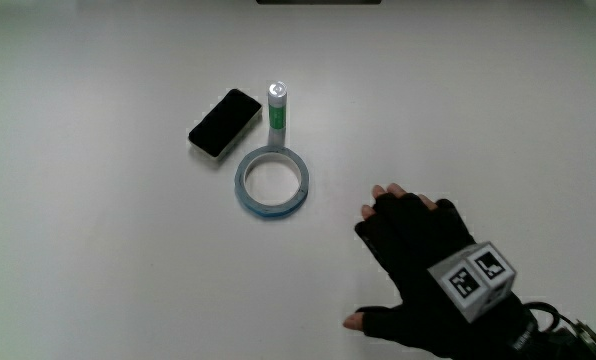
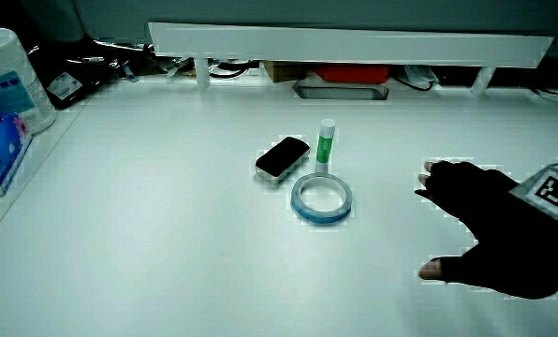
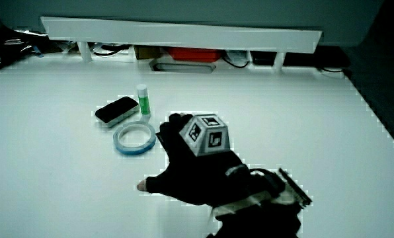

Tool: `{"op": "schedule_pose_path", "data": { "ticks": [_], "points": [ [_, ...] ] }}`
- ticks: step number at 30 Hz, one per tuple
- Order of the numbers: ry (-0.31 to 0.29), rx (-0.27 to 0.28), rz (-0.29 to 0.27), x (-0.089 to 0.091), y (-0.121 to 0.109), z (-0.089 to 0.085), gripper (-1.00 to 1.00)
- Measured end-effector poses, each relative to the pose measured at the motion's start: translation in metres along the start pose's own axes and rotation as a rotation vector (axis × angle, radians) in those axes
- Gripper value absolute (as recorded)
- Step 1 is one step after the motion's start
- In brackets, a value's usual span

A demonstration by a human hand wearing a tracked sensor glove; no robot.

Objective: Pick blue tape

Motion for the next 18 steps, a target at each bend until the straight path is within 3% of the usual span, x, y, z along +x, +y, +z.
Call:
{"op": "schedule_pose_path", "data": {
  "ticks": [2, 4, 6, 8, 18],
  "points": [
    [0.025, 0.019, 0.043, -0.012, 0.007, 0.008, 0.00],
    [0.025, 0.012, 0.049, -0.018, 0.015, 0.009, 0.00],
    [-0.035, -0.043, 0.011, -0.011, 0.025, -0.004, 0.00],
    [-0.026, -0.035, 0.035, -0.017, 0.035, -0.002, 0.00],
    [0.009, -0.062, 0.028, -0.029, 0.086, -0.012, 0.00]
  ]
}}
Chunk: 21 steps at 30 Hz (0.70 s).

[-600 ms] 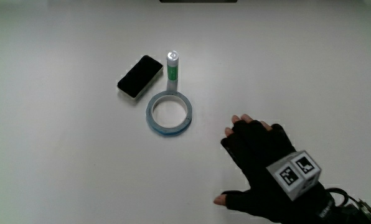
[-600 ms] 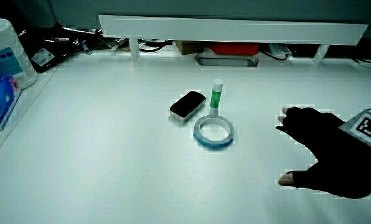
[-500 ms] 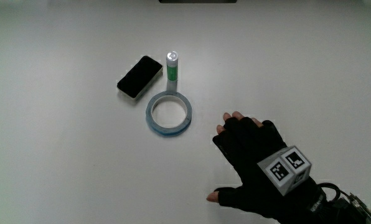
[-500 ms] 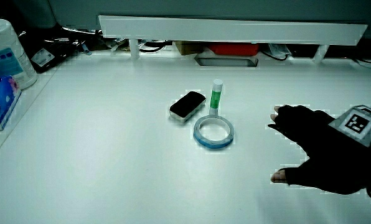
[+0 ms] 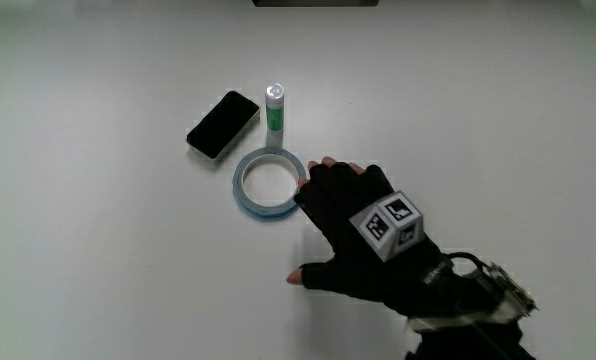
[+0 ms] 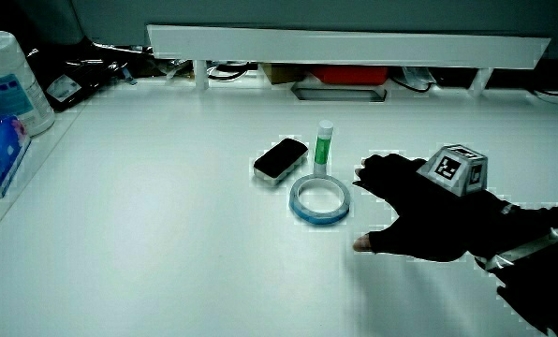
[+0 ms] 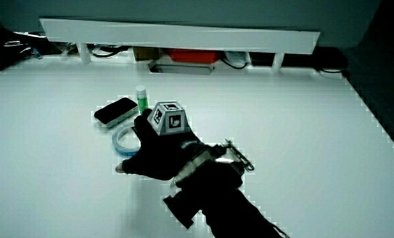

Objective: Pick blue tape

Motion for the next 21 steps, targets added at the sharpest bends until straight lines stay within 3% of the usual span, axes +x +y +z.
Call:
{"op": "schedule_pose_path", "data": {
  "ticks": [3, 4, 9, 12, 21],
  "points": [
    [-0.046, 0.002, -0.032, 0.011, 0.022, -0.024, 0.00],
    [-0.022, 0.001, -0.035, 0.008, 0.025, -0.023, 0.00],
    [-0.026, -0.005, -0.002, -0.005, 0.039, -0.021, 0.00],
    [-0.032, -0.017, -0.007, -0.001, 0.049, -0.030, 0.00],
    [0.038, -0.010, -0.033, 0.012, 0.069, -0.046, 0.00]
  ]
}}
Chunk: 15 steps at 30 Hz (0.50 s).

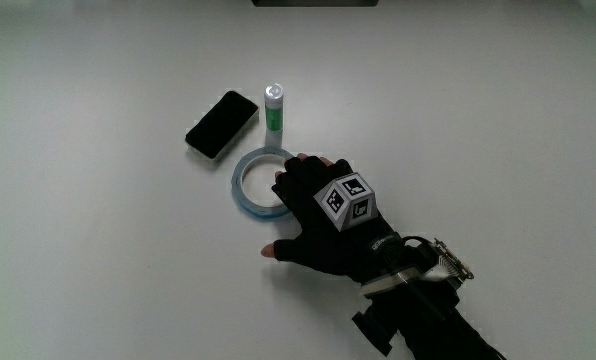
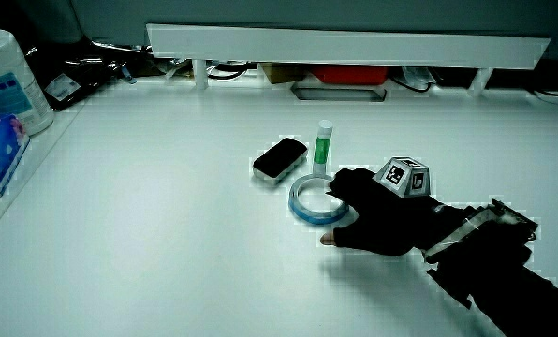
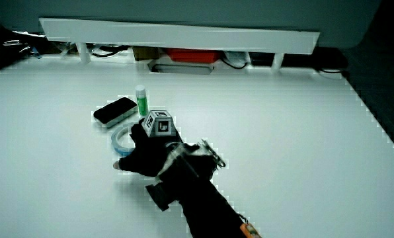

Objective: Pick blue tape

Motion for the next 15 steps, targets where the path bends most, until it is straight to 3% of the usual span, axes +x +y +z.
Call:
{"op": "schedule_pose_path", "data": {
  "ticks": [6, 15],
  "points": [
    [0.044, -0.002, 0.011, 0.004, 0.011, -0.012, 0.08],
    [0.043, 0.029, 0.020, 0.006, 0.016, -0.018, 0.32]
  ]
}}
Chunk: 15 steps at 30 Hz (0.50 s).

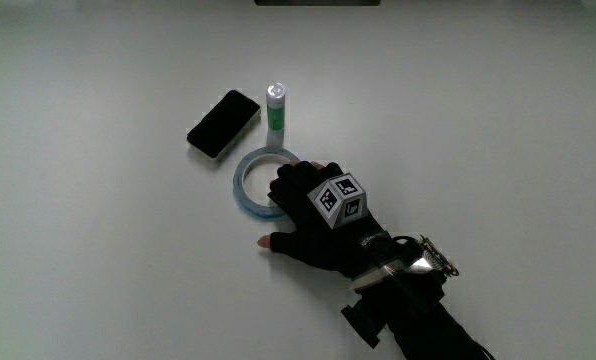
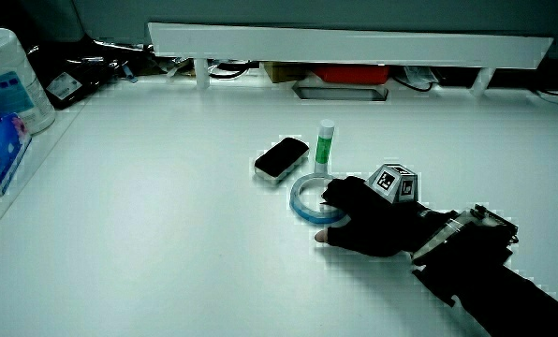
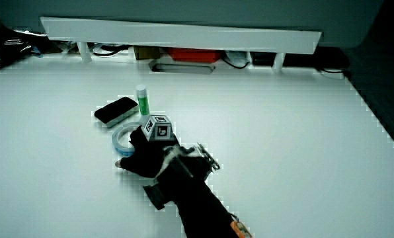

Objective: Pick blue tape

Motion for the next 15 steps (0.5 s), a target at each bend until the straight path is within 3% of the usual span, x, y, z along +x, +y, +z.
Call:
{"op": "schedule_pose_path", "data": {
  "ticks": [4, 9, 10, 11, 15],
  "points": [
    [0.001, 0.021, 0.012, -0.0018, 0.0006, -0.0014, 0.43],
    [-0.040, 0.070, 0.013, -0.0028, 0.0002, -0.0026, 0.57],
    [-0.022, 0.066, 0.011, -0.0025, 0.0007, -0.0044, 0.59],
    [-0.042, 0.085, 0.025, -0.0053, -0.0007, -0.0029, 0.62],
    [-0.029, 0.117, 0.058, -0.0060, -0.0009, -0.0068, 0.73]
  ]
}}
